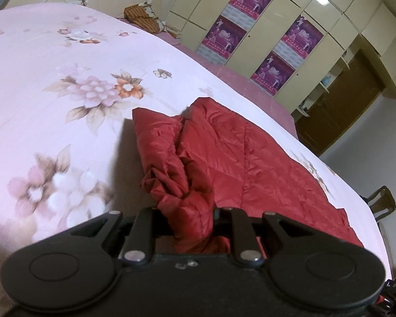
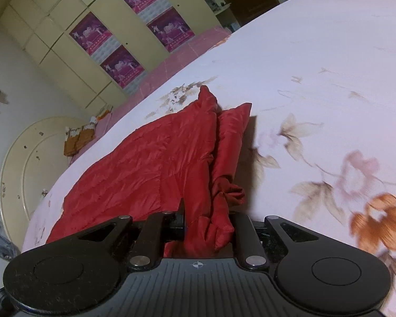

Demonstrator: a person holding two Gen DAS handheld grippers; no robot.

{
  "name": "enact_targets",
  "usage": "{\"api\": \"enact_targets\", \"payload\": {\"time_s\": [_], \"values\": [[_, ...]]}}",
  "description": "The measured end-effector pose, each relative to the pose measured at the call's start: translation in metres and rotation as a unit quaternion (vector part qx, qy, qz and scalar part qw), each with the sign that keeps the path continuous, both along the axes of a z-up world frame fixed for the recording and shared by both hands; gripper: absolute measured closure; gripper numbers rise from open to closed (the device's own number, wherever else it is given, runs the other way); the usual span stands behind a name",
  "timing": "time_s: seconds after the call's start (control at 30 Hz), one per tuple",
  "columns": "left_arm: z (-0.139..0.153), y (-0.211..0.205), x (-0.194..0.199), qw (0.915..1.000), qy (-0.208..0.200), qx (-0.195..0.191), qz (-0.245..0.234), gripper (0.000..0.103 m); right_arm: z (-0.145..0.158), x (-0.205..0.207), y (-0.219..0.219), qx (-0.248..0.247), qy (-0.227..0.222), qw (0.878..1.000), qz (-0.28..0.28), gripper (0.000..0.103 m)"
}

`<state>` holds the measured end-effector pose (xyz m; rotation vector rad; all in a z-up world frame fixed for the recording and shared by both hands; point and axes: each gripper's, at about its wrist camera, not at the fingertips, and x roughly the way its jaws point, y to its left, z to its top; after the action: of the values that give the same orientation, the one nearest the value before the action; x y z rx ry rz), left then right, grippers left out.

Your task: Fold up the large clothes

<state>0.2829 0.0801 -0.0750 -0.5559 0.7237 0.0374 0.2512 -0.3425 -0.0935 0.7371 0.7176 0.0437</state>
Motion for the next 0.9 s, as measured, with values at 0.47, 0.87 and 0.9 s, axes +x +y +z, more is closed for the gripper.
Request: {"api": "enact_targets", "payload": {"time_s": [0.47, 0.87, 0.9], "values": [[-0.009, -0.002, -0.094, 0.9997, -0.014, -0.018, 0.010, 0.085, -0.006, -0.079, -0.010, -0.008, 0.000, 1.000, 0.011, 0.090], [-0.036, -0.001, -0.119, 0.9994, -0.020, -0.017, 0.022, 0.066, -0.037, -0.093, -0.011, -0.002, 0.020, 1.000, 0.013, 0.087], [-0.037, 0.001, -0.120, 0.9993, -0.021, -0.020, 0.022, 0.063, -0.038, -0.094, -0.012, -0.001, 0.016, 1.000, 0.013, 0.087]]}}
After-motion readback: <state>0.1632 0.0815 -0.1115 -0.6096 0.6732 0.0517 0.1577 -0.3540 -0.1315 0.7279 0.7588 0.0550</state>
